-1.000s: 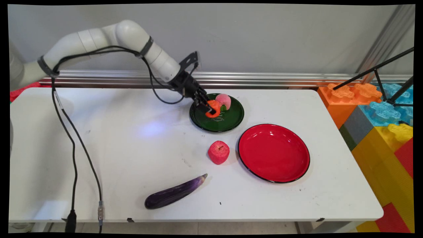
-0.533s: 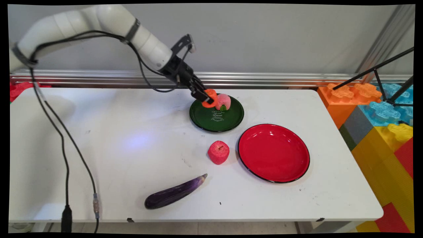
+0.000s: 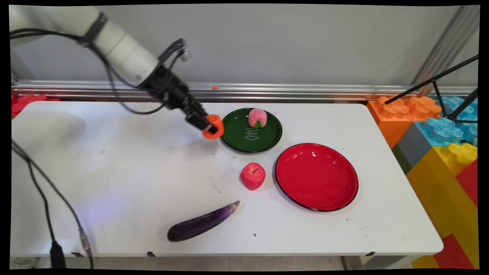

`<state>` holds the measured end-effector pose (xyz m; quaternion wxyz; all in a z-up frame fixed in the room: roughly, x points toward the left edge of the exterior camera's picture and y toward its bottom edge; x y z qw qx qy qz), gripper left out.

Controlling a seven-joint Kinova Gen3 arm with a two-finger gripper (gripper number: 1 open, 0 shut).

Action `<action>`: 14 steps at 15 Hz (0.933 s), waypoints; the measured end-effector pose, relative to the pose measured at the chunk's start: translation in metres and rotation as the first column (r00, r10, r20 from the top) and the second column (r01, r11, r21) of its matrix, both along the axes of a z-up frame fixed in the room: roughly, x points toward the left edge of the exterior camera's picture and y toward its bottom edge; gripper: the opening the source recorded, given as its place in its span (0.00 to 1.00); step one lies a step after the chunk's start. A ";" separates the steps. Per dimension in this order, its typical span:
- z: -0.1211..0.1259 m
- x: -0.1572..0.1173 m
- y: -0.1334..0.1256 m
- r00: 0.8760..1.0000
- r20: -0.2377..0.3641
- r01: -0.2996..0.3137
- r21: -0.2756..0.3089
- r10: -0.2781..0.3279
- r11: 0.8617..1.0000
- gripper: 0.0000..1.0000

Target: Place the picked object on the table

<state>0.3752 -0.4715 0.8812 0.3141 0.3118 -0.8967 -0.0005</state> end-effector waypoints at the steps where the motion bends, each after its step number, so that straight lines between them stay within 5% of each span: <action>1: 0.000 0.006 0.013 1.000 0.011 0.006 0.005 -0.006 1.000 0.00; 7: -0.023 0.037 0.070 0.995 0.071 0.066 -0.001 -0.066 0.998 0.00; 14: -0.072 0.044 0.087 0.986 0.109 0.133 -0.045 -0.127 0.990 0.00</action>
